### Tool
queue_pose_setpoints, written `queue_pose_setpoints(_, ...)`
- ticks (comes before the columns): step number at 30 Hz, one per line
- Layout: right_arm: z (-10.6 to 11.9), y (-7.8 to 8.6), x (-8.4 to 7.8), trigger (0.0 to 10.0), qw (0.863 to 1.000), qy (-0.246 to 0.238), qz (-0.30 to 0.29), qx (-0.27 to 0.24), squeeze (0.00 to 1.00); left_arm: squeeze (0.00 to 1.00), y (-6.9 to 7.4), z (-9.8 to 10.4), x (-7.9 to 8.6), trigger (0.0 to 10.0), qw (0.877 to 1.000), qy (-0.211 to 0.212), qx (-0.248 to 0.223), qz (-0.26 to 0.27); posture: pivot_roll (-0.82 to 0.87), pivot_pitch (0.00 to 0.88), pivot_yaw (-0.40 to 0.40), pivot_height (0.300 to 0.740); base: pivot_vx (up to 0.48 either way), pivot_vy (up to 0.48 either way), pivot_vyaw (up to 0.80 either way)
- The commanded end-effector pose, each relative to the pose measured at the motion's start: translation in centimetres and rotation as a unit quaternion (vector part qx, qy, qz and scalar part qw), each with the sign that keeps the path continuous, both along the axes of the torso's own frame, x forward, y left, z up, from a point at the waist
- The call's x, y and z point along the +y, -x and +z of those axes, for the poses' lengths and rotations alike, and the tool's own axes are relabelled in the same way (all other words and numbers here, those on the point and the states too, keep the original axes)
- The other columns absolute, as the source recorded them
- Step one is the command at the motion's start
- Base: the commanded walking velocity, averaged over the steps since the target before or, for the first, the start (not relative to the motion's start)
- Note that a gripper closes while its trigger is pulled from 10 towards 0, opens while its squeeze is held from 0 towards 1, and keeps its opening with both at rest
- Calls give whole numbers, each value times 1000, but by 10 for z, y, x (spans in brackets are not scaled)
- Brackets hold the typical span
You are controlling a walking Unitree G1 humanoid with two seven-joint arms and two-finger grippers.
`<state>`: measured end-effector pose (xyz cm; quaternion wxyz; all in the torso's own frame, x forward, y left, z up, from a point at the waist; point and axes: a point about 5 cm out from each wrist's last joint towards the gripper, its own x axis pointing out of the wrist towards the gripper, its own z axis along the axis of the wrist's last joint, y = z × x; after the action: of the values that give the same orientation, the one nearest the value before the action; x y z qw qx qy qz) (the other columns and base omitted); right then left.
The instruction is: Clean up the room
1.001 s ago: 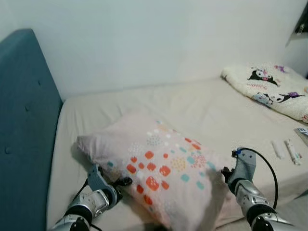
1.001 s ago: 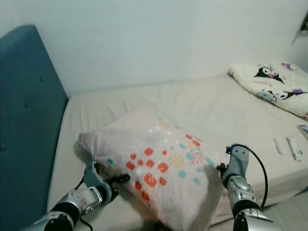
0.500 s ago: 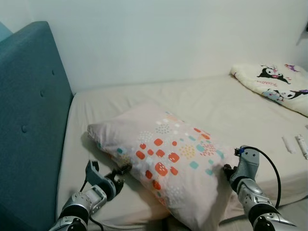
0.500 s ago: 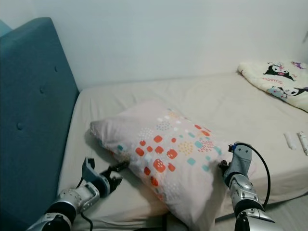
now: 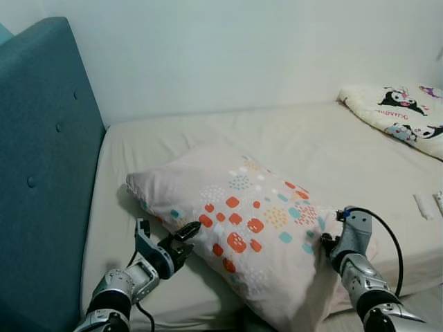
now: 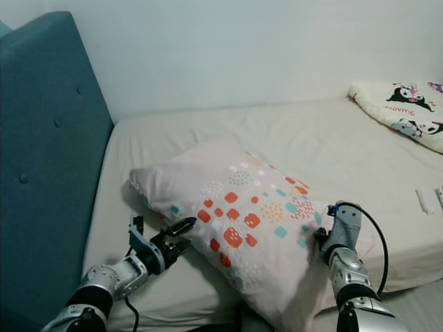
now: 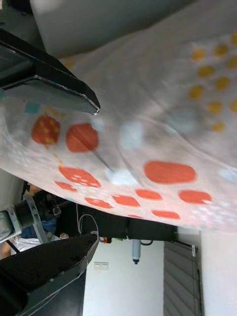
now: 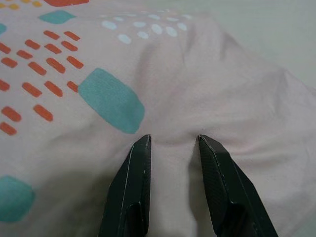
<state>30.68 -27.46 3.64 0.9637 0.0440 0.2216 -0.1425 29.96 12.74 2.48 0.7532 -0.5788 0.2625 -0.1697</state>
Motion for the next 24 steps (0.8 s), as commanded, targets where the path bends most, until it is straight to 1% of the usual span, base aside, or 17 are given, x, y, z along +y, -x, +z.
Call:
queue_pose_setpoints(1, -1, 0, 1, 10000, 1000, -3, 1, -3, 0, 0, 1, 0, -3, 10000, 1000, 4, 4, 0, -136, 0, 12, 591, 0, 0, 0)
queue_pose_setpoints(2, -1, 0, 1, 10000, 1000, -3, 1, -3, 0, 0, 1, 0, -3, 10000, 1000, 4, 4, 0, -136, 0, 12, 591, 0, 0, 0)
queue_pose_setpoints(4, -1, 1, 2, 10000, 1000, -3, 3, -7, 0, 0, 1, -4, -5, 10000, 1000, -22, 17, 0, -142, 0, 12, 591, 0, 0, 0)
queue_pose_setpoints(5, -1, 1, 2, 10000, 1000, -3, 3, -7, 0, 0, 1, -4, -5, 10000, 1000, -22, 17, 0, -142, 0, 12, 591, 0, 0, 0)
queue_pose_setpoints(6, -1, 1, 2, 10000, 1000, -3, 3, -8, 0, 0, 2, -6, -6, 10000, 999, -32, 24, 1, -143, 0, 13, 591, 0, 0, 0)
queue_pose_setpoints(8, 3, 0, -4, 10000, 1000, 1, -7, -21, 0, 0, 4, -11, -7, 10000, 997, -60, 44, 0, -152, 0, 16, 591, 0, 0, 0)
queue_pose_setpoints(10, 6, 0, -7, 10000, 1000, 2, -13, -27, 0, 0, 4, -12, -8, 10000, 997, -63, 50, -2, -153, 0, 15, 591, 0, 0, 0)
queue_pose_setpoints(11, 9, 0, -12, 10000, 999, 4, -21, -34, 0, 0, 5, -13, -10, 10000, 996, -74, 58, -6, -157, 0, 17, 591, 0, 0, 0)
queue_pose_setpoints(12, 9, 0, -12, 10000, 999, 4, -21, -34, 0, 0, 5, -13, -10, 10000, 996, -74, 58, -6, -157, 0, 17, 591, 0, 0, 0)
queue_pose_setpoints(14, 14, 1, -21, 10000, 998, 7, -33, -46, 0, 0, 6, -12, -15, 10000, 996, -69, 64, -12, -163, 0, 19, 591, 0, 0, 0)
queue_pose_setpoints(15, 16, 1, -24, 10000, 998, 9, -37, -50, 0, 0, 7, -12, -19, 10000, 995, -80, 63, -20, -163, 0, 19, 591, 0, 0, 0)
queue_pose_setpoints(17, 18, 1, -26, 10000, 998, 11, -40, -53, 0, 0, 7, -11, -22, 10000, 995, -82, 60, -26, -166, 0, 20, 591, 0, 0, 0)
queue_pose_setpoints(18, 21, 1, -30, 10000, 997, 12, -44, -60, 0, 0, 7, -8, -33, 10000, 995, -74, 55, -38, -168, 0, 19, 591, 0, 0, 0)
queue_pose_setpoints(19, 21, 1, -30, 10000, 997, 12, -44, -60, 0, 0, 7, -8, -33, 10000, 995, -74, 55, -38, -168, 0, 19, 591, 0, 0, 0)
queue_pose_setpoints(22, 24, 0, -31, 10000, 997, 15, -44, -67, 0, 0, 8, -2, -56, 10000, 995, -55, 50, -68, -178, 0, 16, 591, 0, 0, 0)
queue_pose_setpoints(23, 24, 0, -31, 10000, 997, 15, -44, -67, 0, 0, 8, -2, -56, 10000, 995, -55, 50, -68, -178, 0, 16, 591, 0, 0, 0)
queue_pose_setpoints(24, 25, -1, -30, 10000, 997, 17, -42, -68, 0, 0, 8, -1, -62, 10000, 994, -58, 48, -77, -179, 0, 14, 591, 0, 0, 0)
